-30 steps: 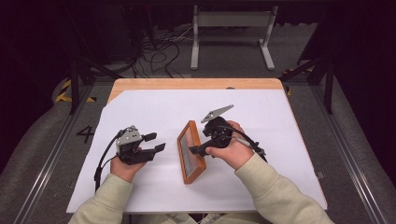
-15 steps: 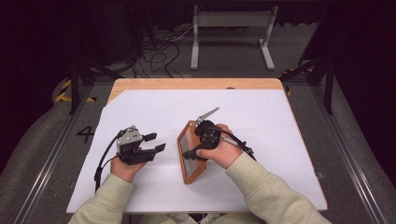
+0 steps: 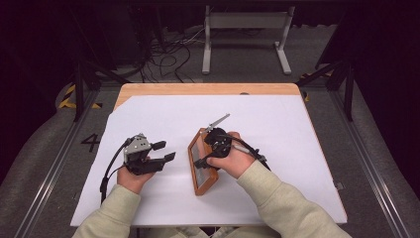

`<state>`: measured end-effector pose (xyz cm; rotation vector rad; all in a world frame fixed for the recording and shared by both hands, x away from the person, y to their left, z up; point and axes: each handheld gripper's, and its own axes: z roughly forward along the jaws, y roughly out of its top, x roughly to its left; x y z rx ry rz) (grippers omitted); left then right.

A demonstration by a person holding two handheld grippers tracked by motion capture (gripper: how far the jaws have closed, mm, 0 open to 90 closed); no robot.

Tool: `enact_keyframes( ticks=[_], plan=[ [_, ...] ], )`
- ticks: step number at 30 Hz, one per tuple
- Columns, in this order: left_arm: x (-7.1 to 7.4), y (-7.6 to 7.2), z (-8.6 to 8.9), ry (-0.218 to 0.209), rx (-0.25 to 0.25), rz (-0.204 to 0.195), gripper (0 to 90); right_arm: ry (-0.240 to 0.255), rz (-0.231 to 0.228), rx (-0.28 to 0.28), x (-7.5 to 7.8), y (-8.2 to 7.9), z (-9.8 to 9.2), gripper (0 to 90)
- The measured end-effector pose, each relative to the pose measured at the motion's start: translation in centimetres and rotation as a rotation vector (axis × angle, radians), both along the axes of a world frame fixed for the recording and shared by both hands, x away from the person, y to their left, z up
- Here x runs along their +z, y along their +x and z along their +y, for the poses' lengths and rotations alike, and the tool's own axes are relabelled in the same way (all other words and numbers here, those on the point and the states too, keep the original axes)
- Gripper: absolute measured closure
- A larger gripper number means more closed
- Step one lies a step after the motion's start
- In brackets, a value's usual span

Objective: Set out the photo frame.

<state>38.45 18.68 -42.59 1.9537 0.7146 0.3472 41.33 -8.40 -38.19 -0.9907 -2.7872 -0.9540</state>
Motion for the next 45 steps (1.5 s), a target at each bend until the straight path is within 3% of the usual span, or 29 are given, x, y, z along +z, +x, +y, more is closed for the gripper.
enact_keyframes(
  ticks=[9,12,16,20,23,27,31,39,45],
  plan=[
    [0.0,0.0,0.0,-0.006,0.002,0.001,41.7,-0.005,0.032,-0.042,0.0,0.1,-0.1,41.5],
    [0.0,0.0,0.1,-0.006,0.002,-0.002,42.0,-0.003,0.084,-0.066,0.0,0.2,-0.1,44.6],
    [0.1,0.0,0.1,-0.014,0.003,0.003,42.5,-0.019,0.106,-0.088,0.2,0.2,-0.1,52.9],
    [0.1,0.0,0.1,-0.011,0.003,-0.001,42.5,-0.022,0.111,-0.095,0.3,0.3,-0.2,57.0],
    [0.1,0.0,0.2,-0.012,0.005,-0.005,42.5,-0.036,0.114,-0.094,0.7,0.4,-0.3,66.6],
    [0.2,0.0,0.4,-0.018,0.012,-0.007,42.7,-0.037,0.145,-0.089,0.8,0.7,-0.4,68.9],
    [0.2,0.0,0.5,-0.019,0.013,-0.008,42.8,-0.04,0.167,-0.074,0.9,0.9,-0.3,70.3],
    [0.2,0.0,0.8,-0.026,0.021,-0.007,42.9,-0.042,0.147,-0.024,1.7,1.3,-0.7,71.5],
    [0.2,-0.1,0.9,-0.035,0.028,-0.003,42.9,-0.099,0.074,0.108,3.6,1.9,-1.0,71.5]
  ],
)
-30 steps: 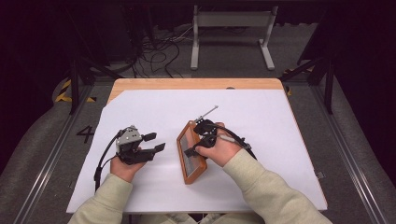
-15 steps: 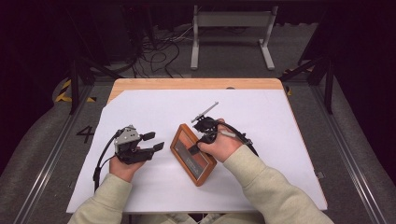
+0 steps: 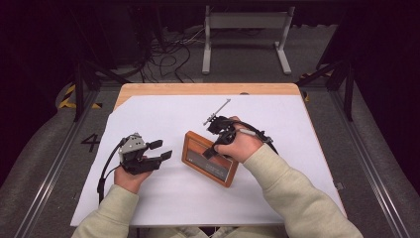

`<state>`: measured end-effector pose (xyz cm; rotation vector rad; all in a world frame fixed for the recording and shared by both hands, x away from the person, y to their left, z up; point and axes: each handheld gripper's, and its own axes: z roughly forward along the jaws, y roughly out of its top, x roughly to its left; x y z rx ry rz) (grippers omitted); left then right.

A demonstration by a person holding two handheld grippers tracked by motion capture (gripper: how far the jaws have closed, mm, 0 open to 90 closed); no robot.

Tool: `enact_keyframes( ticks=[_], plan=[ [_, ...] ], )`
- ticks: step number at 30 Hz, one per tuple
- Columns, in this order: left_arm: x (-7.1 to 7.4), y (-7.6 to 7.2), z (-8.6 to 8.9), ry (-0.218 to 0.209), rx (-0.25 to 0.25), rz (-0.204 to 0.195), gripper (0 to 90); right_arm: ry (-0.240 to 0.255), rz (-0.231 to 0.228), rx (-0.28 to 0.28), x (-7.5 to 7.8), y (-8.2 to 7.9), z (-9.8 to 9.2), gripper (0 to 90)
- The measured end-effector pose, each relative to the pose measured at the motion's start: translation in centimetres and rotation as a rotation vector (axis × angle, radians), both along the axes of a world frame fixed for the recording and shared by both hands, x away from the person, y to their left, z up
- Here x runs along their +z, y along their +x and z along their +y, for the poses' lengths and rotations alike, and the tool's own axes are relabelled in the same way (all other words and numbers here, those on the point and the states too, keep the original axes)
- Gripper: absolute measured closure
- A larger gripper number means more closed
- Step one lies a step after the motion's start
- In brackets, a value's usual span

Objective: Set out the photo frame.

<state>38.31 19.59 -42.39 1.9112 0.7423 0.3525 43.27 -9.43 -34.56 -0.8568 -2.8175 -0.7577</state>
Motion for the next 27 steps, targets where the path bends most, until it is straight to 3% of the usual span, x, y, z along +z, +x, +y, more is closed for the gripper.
enact_keyframes(
  ticks=[2,8,14,20,27],
  plan=[
    [0.0,0.0,0.1,0.004,-0.001,-0.001,42.9,-0.01,-0.007,0.025,0.4,0.2,-0.1,71.5],
    [-0.1,-0.2,0.3,0.001,0.005,0.004,42.9,-0.03,-0.03,0.171,1.8,0.9,-0.5,71.5],
    [0.0,-0.2,0.3,0.007,0.008,-0.003,43.1,-0.022,-0.062,0.303,2.4,2.1,-1.0,71.4],
    [-0.1,-0.1,0.3,0.007,0.005,-0.002,43.1,-0.033,-0.091,0.403,2.0,3.1,-1.4,71.4],
    [-0.1,0.0,0.3,0.006,0.006,-0.002,43.1,-0.048,-0.084,0.447,0.6,4.3,-1.7,71.3]
  ],
)
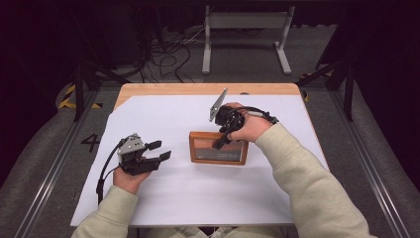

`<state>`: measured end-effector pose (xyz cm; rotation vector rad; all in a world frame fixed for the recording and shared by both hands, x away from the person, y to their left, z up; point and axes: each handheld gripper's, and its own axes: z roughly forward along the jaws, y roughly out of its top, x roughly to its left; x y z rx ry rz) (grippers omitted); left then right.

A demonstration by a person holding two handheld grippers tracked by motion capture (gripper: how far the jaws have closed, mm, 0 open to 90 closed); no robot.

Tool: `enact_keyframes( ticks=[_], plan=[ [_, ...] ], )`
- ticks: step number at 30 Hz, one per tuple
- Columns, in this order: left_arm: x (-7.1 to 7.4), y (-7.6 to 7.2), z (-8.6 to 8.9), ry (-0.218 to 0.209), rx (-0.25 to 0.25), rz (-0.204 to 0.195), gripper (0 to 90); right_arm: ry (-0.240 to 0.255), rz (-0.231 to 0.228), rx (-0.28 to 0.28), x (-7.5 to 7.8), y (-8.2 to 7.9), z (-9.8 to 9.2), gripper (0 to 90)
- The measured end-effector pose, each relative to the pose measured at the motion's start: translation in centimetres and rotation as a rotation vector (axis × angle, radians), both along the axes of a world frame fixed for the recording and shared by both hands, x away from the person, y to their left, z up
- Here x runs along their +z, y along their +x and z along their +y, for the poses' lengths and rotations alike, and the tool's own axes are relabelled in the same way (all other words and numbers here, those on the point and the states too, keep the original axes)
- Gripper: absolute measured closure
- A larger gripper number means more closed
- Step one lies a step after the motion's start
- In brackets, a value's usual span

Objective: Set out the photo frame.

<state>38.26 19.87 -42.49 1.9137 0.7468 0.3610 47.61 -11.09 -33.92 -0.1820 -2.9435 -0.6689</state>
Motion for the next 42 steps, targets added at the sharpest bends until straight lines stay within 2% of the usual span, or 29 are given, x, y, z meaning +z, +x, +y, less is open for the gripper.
enact_keyframes(
  ticks=[7,11,13,20,24,26,28,29,35,37,42],
  plan=[
    [0.0,0.0,0.0,-0.005,-0.001,0.007,43.1,-0.009,0.021,0.049,-1.5,0.9,-0.3,71.1],
    [-0.1,0.0,0.0,-0.003,-0.003,0.006,43.1,-0.026,0.024,0.042,-2.0,1.0,-0.3,71.1],
    [-0.1,0.0,-0.1,-0.004,-0.004,0.007,43.1,-0.017,0.027,0.047,-2.0,1.2,-0.5,71.1],
    [-0.1,0.1,-0.1,-0.003,-0.007,0.008,43.1,-0.013,-0.016,0.039,-2.1,1.4,-0.6,70.0],
    [-0.1,0.1,-0.2,-0.005,-0.007,0.012,43.1,0.004,-0.059,0.002,-2.0,1.7,-0.9,63.2],
    [-0.1,0.1,-0.2,-0.003,-0.012,0.011,43.0,0.02,-0.078,-0.022,-2.1,1.8,-1.1,52.9],
    [-0.1,0.1,-0.2,-0.003,-0.014,0.01,43.0,0.022,-0.095,-0.041,-2.1,1.9,-1.2,49.3],
    [-0.1,0.1,-0.2,-0.003,-0.015,0.01,43.0,0.047,-0.091,-0.069,-2.1,2.0,-1.3,42.7],
    [-0.1,0.1,-0.3,-0.005,-0.015,0.011,42.9,0.086,-0.137,-0.129,-1.8,1.9,-2.0,30.8],
    [0.1,0.0,-0.3,-0.008,-0.021,0.011,42.4,0.112,-0.143,-0.155,-1.6,1.8,-2.5,28.3],
    [0.4,-0.9,-0.3,-0.001,-0.035,0.002,40.2,0.188,-0.159,-0.262,-0.2,0.7,-5.0,20.5]
  ],
)
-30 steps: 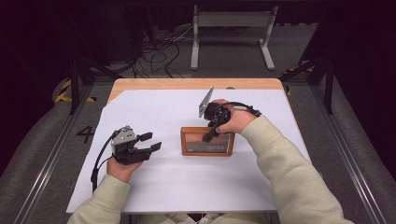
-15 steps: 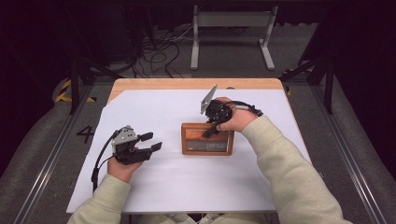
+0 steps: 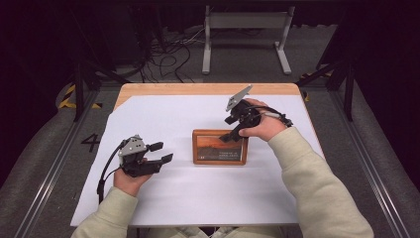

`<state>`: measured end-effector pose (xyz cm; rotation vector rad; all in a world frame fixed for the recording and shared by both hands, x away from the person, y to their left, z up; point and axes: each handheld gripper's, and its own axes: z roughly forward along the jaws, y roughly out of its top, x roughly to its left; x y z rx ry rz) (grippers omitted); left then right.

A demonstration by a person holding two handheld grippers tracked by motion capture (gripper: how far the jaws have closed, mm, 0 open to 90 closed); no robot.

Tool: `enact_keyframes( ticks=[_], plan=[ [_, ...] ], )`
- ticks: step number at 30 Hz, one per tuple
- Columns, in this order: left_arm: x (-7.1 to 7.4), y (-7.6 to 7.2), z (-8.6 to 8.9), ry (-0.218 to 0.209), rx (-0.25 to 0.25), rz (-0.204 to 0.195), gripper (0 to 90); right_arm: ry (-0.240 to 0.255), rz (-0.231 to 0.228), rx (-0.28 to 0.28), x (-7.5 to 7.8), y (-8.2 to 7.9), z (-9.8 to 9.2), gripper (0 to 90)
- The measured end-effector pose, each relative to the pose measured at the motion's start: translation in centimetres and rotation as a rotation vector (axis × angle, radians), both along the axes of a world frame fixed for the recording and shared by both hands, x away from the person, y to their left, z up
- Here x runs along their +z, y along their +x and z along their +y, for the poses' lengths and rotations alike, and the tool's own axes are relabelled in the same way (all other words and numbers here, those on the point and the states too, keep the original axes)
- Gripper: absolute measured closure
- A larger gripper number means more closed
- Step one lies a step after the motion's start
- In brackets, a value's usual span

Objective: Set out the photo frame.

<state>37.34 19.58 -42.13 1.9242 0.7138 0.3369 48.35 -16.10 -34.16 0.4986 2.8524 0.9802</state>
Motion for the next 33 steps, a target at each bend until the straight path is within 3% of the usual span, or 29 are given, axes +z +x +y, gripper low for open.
enact_keyframes(
  ticks=[5,15,19,20,23,27,33],
  plan=[
    [0.2,-0.4,0.2,-0.008,0.0,0.01,38.8,0.05,-0.031,-0.052,0.7,-1.0,-2.0,15.2],
    [0.1,-0.4,0.4,-0.005,-0.001,0.007,37.8,0.096,-0.057,-0.135,0.8,-3.2,-5.8,7.1],
    [0.1,-0.3,0.3,-0.004,-0.004,0.008,36.9,0.121,-0.076,-0.168,0.5,-4.0,-7.3,7.1],
    [0.1,-0.3,0.3,-0.003,-0.003,0.011,36.5,0.141,-0.088,-0.202,0.4,-4.5,-8.2,6.2],
    [0.1,-0.3,0.3,-0.005,-0.002,0.008,35.6,0.18,-0.116,-0.239,0.1,-5.3,-9.5,6.2],
    [0.0,-0.2,0.3,-0.006,0.005,0.009,33.9,0.192,-0.14,-0.274,-0.3,-6.0,-10.6,6.2],
    [0.0,-0.1,0.5,0.001,0.018,0.001,33.1,0.254,-0.173,-0.355,-1.7,-7.5,-12.8,5.5]
  ],
)
